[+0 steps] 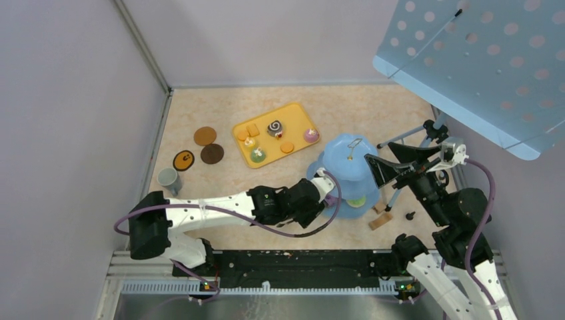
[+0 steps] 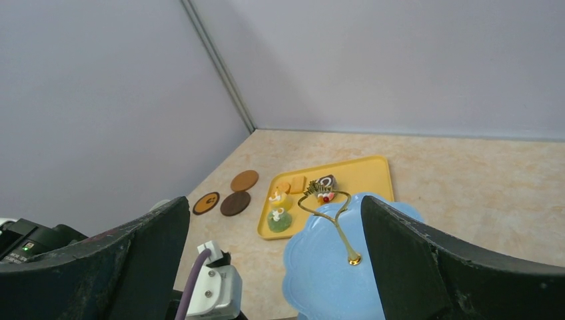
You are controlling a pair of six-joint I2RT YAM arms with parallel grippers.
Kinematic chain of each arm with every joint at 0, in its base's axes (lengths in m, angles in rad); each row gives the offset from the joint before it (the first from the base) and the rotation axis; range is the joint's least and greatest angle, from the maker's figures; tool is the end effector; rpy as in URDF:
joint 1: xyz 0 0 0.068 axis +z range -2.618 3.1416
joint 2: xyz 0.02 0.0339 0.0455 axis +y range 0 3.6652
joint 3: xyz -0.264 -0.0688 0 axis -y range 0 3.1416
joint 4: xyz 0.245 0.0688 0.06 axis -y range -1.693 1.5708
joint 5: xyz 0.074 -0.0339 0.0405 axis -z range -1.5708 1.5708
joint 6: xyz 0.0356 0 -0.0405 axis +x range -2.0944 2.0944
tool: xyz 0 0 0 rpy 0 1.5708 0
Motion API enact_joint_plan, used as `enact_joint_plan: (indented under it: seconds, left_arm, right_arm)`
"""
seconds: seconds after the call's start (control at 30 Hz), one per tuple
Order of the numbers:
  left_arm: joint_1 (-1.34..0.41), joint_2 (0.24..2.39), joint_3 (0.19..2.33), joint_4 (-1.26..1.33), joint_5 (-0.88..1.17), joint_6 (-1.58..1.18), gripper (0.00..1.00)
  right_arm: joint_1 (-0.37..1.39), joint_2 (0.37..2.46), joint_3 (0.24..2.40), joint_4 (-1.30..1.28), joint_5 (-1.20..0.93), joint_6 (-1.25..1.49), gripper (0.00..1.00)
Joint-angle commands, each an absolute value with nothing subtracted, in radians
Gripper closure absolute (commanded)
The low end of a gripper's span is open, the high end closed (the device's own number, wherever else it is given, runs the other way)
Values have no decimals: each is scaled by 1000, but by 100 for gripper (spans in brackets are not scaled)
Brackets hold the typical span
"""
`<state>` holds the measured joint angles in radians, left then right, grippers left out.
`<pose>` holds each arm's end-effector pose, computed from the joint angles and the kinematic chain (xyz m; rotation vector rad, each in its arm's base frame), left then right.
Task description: Serve the afternoon tea
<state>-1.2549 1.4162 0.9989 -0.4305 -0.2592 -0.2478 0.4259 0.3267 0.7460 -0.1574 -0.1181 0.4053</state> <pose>0.1017 -0.2817 0.2486 1.0613 2.1732 -0.3934 0.0665 0.0348 0.3811 -0.1178 1.3472 0.7824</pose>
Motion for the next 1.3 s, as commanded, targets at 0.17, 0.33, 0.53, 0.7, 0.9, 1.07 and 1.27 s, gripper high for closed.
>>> enact_joint_plan:
  seconds: [0.17,0.33,0.53,0.7,0.9,1.07,1.27]
  left_arm:
    - [-1248,1335,1029,-436,-258,-221,36]
    - [-1233,1234,1023,-593,-265,-246,41]
    - [-1201,1139,1016,-730,-277,-286,44]
    - [-1053,1156,1087,-862,-274,-259,45]
    - [-790,1207,1154,-756,-225,-122,46]
    - [-639,1410,1305,-546,-157,-104,47]
    - [-597,1713,1567,-466,-102,-129,46]
  right_arm:
    - [417,321,742,-122,-119,410,2]
    - [418,319,746,-133,-120,405,2]
    - [417,319,722,-107,-119,402,2]
    - [417,328,722,-102,-122,392,2]
    - [419,340,732,-107,-117,372,2]
    - [418,353,721,-81,-121,381,2]
    - [418,387,741,-71,-136,383,2]
